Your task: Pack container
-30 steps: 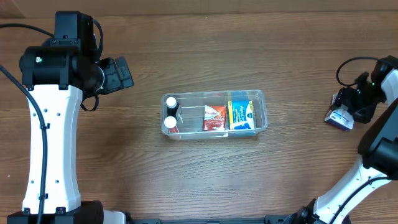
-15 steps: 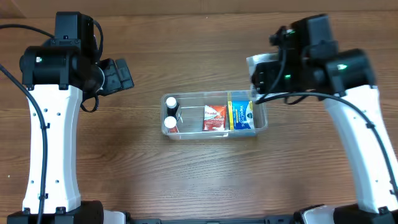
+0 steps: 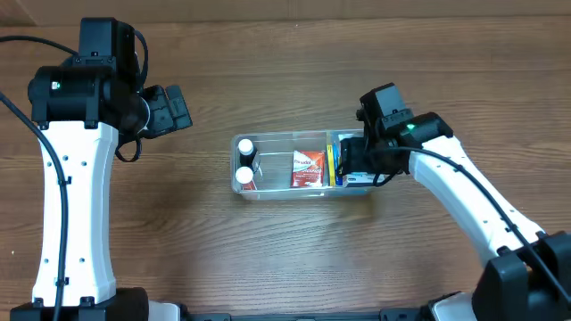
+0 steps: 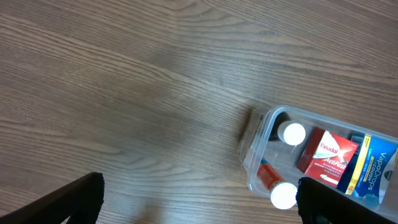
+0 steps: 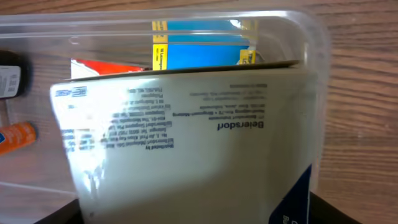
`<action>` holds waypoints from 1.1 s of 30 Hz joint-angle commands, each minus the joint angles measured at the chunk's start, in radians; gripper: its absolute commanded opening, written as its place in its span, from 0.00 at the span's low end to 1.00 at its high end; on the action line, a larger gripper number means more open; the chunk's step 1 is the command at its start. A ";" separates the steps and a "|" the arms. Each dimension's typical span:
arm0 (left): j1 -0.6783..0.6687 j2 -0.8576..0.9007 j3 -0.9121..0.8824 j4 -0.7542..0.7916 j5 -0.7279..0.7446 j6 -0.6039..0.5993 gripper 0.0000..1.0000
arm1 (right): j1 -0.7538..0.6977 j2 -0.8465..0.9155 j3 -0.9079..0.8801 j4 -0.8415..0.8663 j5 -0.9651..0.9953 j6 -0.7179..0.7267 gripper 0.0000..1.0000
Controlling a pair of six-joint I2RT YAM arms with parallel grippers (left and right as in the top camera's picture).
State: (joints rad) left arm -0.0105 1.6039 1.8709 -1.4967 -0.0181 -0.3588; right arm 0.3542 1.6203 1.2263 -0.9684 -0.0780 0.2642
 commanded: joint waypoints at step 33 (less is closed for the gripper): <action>-0.001 -0.016 0.009 0.026 0.019 0.270 1.00 | -0.207 -0.275 0.189 -0.051 0.099 -0.072 1.00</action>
State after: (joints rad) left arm -0.0105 1.6039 1.8709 -1.4513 -0.0109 -0.1509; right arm 0.1535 1.4509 1.4063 -1.0008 0.0257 0.1722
